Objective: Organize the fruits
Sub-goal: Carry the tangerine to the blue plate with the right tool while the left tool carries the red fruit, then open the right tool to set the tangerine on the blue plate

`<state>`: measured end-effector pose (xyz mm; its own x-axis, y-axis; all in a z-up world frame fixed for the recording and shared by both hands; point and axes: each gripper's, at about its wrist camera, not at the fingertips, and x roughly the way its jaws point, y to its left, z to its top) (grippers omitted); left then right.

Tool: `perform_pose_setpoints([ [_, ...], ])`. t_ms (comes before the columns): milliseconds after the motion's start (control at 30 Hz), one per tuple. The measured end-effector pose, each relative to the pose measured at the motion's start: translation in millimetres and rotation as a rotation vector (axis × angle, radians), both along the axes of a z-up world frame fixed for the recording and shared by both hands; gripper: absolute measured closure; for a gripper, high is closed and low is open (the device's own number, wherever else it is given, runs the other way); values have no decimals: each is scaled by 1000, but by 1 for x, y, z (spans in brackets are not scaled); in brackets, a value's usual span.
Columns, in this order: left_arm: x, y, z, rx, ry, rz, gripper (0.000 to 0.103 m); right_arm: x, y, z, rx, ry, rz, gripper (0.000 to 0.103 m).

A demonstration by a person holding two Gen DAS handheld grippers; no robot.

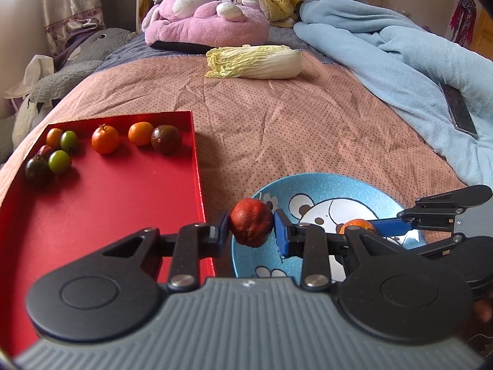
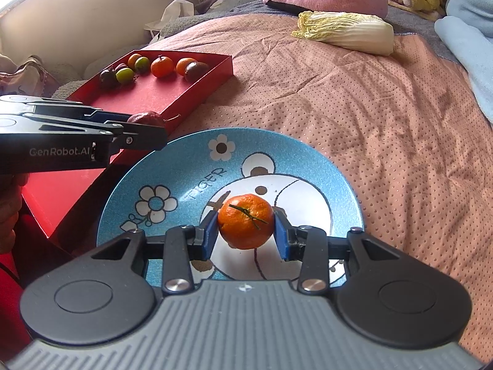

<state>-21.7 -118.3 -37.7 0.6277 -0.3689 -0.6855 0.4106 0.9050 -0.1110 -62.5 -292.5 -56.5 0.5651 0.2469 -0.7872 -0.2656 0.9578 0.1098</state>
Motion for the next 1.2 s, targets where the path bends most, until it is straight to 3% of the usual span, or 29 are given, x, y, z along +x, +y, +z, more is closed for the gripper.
perform_pose_setpoints([
  [333, -6, -18, -10, 24, 16, -72, 69, 2, 0, -5, -3, 7, -6, 59],
  [700, -4, -18, -17, 50, 42, -70, 67, 5, 0, -14, -20, -31, -39, 58],
  [1033, -6, -18, -18, 59, 47, -78, 67, -12, 4, -23, -10, -208, -118, 57],
  [1100, -5, -18, -17, 51, 51, -78, 67, -15, 5, -22, -8, -237, -127, 55],
  [1167, -5, -17, -17, 49, 56, -75, 67, -17, 4, -20, -12, -275, -150, 38],
  [1200, -5, -16, -17, 49, 57, -72, 68, -17, 3, -19, -11, -285, -162, 35],
])
